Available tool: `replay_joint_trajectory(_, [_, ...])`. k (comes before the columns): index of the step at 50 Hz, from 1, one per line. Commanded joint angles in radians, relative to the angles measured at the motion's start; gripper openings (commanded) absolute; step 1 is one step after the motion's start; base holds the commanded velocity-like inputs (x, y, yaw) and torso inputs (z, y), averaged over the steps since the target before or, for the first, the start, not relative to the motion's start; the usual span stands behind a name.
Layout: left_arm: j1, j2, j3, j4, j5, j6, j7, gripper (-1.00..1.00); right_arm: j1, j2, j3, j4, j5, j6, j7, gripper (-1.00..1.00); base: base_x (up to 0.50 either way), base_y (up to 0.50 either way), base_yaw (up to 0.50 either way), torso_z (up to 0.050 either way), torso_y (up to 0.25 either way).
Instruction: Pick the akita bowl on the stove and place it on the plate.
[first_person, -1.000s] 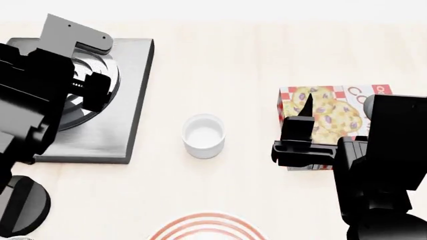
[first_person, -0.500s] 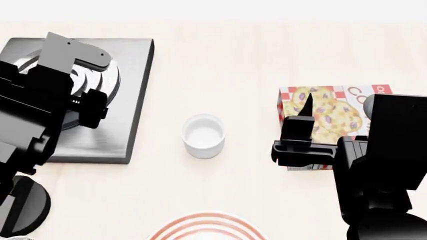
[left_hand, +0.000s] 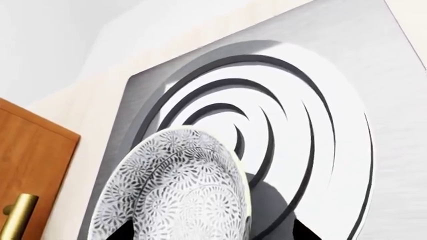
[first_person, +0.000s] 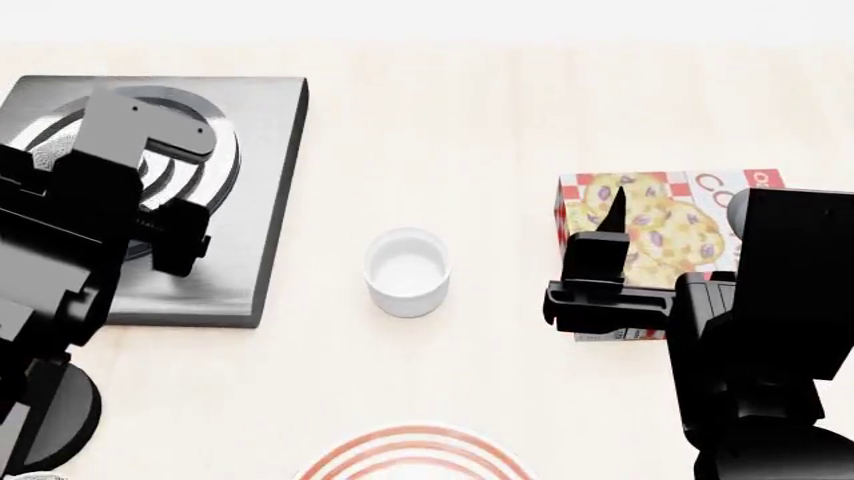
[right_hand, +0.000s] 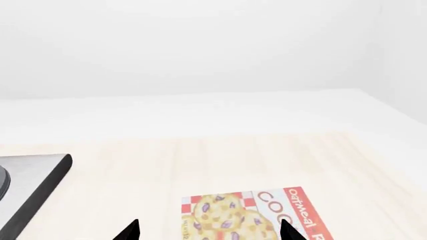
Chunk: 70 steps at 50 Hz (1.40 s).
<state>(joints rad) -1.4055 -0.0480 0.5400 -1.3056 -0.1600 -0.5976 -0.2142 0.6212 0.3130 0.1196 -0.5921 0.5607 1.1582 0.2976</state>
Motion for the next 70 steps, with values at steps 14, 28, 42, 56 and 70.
replay_joint_trajectory(14, [0.012, -0.001, -0.026, -0.001, 0.042, 0.003, 0.01, -1.0, -0.001, 0.005, -0.003, 0.002, 0.01, -0.005, 0.008, 1.0, 0.0, 0.0, 0.0, 0.0, 0.0])
replay_joint_trajectory(28, [0.012, -0.001, -0.042, 0.0, 0.057, -0.002, 0.021, -1.0, -0.001, 0.008, -0.004, 0.004, 0.016, -0.007, 0.012, 1.0, 0.0, 0.0, 0.0, 0.0, 0.0])
replay_joint_trajectory(42, [-0.11, -0.013, -0.074, 0.016, 0.059, 0.1, -0.035, -1.0, -0.001, 0.007, 0.001, -0.007, 0.027, 0.004, 0.025, 1.0, 0.0, 0.0, 0.0, 0.0, 0.0])
replay_joint_trajectory(56, [-0.023, -0.259, 0.165, 1.071, 0.094, -0.103, 0.276, -1.0, -0.002, 0.011, -0.007, 0.002, 0.027, -0.008, 0.026, 1.0, 0.0, 0.0, 0.0, 0.0, 0.0])
replay_joint_trajectory(70, [0.069, -0.587, 0.358, 1.803, 0.08, -0.038, 0.562, -1.0, -0.004, 0.016, -0.015, 0.008, 0.027, -0.02, 0.028, 1.0, 0.0, 0.0, 0.0, 0.0, 0.0])
